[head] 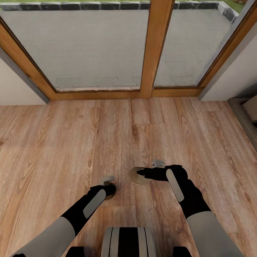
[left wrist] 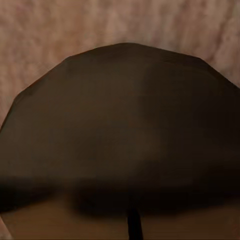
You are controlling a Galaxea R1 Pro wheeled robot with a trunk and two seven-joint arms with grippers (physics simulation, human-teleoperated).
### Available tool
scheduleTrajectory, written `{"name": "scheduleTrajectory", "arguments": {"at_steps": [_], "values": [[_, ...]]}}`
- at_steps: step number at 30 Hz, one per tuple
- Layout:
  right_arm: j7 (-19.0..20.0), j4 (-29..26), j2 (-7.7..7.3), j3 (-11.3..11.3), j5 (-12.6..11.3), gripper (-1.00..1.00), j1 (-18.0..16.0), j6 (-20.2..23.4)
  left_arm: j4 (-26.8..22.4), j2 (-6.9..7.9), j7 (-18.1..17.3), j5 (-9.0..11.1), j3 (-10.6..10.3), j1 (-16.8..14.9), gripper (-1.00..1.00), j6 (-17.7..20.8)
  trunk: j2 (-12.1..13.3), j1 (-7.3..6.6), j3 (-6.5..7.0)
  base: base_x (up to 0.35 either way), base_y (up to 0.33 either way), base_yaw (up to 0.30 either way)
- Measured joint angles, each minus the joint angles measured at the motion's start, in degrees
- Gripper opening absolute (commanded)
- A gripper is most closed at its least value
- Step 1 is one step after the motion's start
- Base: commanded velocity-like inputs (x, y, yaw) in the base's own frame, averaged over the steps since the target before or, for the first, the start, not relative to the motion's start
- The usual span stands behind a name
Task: Place each of the two pumpkins and all three candles from the living room inside a cabinet in the living room (use any cabinet), then make sure every cabinet is closed, and position the cauldron so it is next to a table in the living room.
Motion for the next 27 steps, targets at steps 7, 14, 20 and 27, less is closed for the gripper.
{"name": "scheduleTrajectory", "arguments": {"at_steps": [7, 14, 20, 27], "values": [[-0.05, 0.08, 0.0, 0.0, 0.01, -1.0, 0.0, 0.0, -6.03, 0.18, 0.04, -0.14, -0.06, 0.01, -1.0, 0.52, 0.0, 0.0, 0.0, 0.0, 0.0, 0.0], [-0.06, 0.07, 0.0, 0.0, 0.0, -1.0, 0.0, 0.0, -15.0, 4.11, 0.27, 0.61, -0.12, 0.08, -1.0, 1.07, 0.0, 0.0, 0.0, 0.0, 0.0, 0.0], [-0.06, 0.07, -0.06, 0.0, 0.01, -1.0, 0.0, 0.0, -16.66, 4.63, 0.3, 1.99, 0.07, 0.08, -1.0, 1.22, 0.0, 0.0, 0.0, 0.0, 0.0, 0.0], [0.01, 0.04, -0.09, 0.02, 0.01, -1.0, 0.0, 0.0, -17.82, 4.66, 0.35, 2.05, 0.22, 0.09, -1.0, 2.18, 0.0, 0.0, 0.0, 0.0, 0.0, 0.0]]}}
